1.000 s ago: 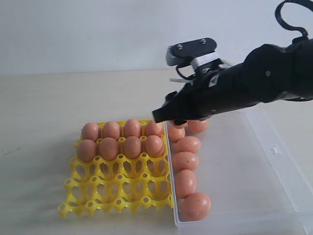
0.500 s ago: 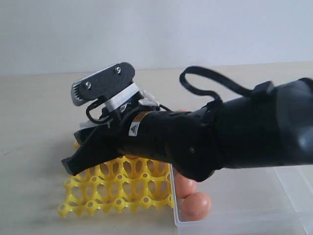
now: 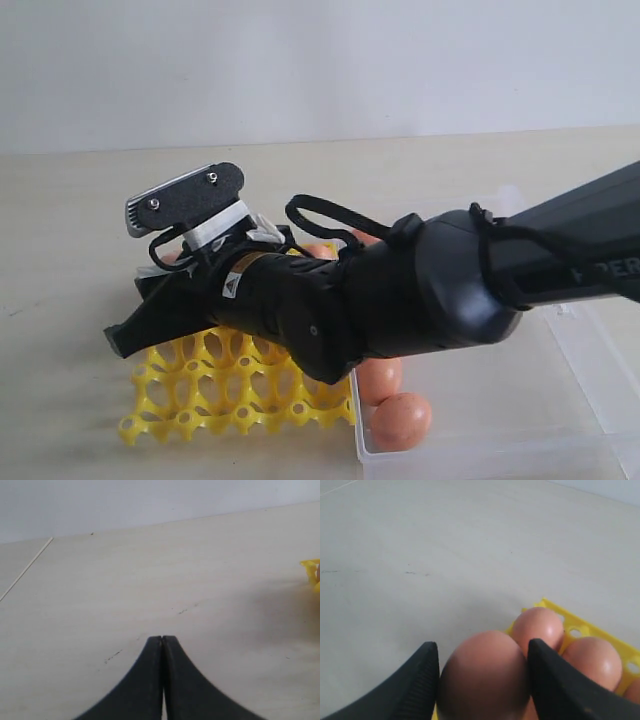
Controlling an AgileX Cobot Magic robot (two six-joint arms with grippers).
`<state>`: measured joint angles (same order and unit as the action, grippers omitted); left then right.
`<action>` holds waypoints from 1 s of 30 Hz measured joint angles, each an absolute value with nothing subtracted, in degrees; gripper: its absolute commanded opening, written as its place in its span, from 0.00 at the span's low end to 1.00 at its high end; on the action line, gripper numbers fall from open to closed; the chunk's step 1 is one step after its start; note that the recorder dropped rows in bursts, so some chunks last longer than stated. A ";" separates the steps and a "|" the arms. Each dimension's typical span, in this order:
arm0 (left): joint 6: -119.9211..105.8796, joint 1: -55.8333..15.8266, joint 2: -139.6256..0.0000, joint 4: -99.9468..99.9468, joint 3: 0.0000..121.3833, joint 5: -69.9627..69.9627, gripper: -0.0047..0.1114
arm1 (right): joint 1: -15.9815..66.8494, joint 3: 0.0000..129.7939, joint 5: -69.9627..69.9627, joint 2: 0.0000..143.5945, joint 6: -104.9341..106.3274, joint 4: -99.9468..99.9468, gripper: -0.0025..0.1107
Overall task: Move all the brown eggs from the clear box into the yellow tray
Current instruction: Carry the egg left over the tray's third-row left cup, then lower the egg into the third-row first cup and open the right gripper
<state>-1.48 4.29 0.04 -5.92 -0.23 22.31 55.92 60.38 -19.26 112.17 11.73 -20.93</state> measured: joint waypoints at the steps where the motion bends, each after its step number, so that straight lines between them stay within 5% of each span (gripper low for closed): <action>1: -1.48 4.29 0.04 -5.92 -0.23 22.31 0.04 | 55.92 60.86 -18.94 112.43 11.17 -20.93 0.02; 30: -1.48 4.29 0.04 -5.92 -0.23 22.31 0.04 | 56.85 66.51 -12.85 118.39 7.54 -20.93 0.02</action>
